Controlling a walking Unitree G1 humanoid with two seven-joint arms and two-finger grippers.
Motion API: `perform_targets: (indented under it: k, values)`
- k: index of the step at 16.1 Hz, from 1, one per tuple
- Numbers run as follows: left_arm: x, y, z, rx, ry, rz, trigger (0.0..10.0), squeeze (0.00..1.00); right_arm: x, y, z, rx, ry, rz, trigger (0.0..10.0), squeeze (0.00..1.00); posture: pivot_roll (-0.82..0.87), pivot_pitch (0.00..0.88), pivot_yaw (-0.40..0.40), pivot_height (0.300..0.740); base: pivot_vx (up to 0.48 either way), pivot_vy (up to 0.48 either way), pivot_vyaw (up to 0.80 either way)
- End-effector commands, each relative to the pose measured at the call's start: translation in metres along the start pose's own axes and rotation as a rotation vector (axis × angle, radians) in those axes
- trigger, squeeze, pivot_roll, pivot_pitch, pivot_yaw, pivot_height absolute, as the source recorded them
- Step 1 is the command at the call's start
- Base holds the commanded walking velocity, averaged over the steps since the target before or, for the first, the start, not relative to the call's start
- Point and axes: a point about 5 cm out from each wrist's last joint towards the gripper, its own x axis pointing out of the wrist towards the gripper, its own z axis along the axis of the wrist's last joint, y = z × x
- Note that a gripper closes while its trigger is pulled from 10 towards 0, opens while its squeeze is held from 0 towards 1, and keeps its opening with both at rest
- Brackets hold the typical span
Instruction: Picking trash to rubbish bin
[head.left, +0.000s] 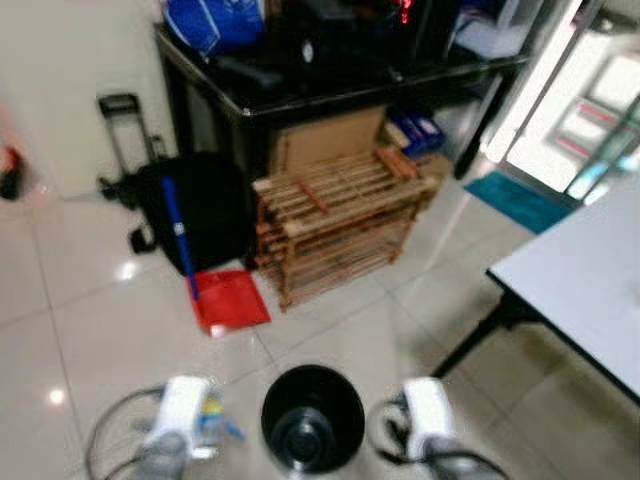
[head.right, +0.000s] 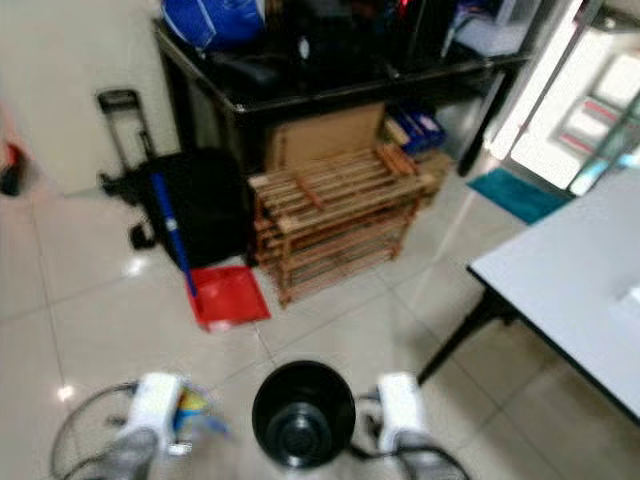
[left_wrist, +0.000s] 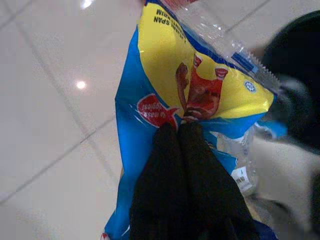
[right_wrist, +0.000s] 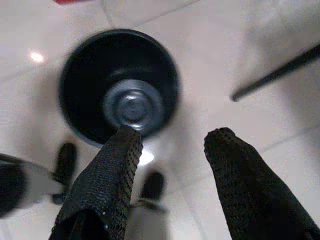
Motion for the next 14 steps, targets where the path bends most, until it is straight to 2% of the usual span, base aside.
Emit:
perform_targets:
  k: [1,9,10,14]
  values:
    - [-0.0004,-0.0158,0.0047,-0.001,-0.013,-0.037,10.0,0.0,-0.0045,-0.0189,-0.0043,0.009,0.018,-0.048,10.0,0.0,0.02,0.043,-0.09,0.74,0.337,0.0,-0.63]
    - [-0.0007,-0.0173,0.0037,0.001,-0.009,-0.044,10.0,0.0,-0.0043,-0.0182,-0.0038,0.011,0.012,-0.046,10.0,0.0,0.02,0.044,-0.09,0.74,0.348,0.0,0.0]
    - [-0.0009,-0.0201,0.0075,-0.037,-0.038,-0.06,10.0,0.0,-0.0044,-0.0183,-0.004,0.009,0.013,-0.044,10.0,0.0,0.02,0.045,-0.092,0.74,0.0,0.0,0.0]
    - [-0.0009,-0.0215,0.0073,-0.028,-0.032,-0.074,10.0,0.0,-0.0042,-0.0179,-0.0037,0.009,0.013,-0.04,10.0,0.0,0.02,0.045,-0.091,0.74,0.0,0.0,0.0]
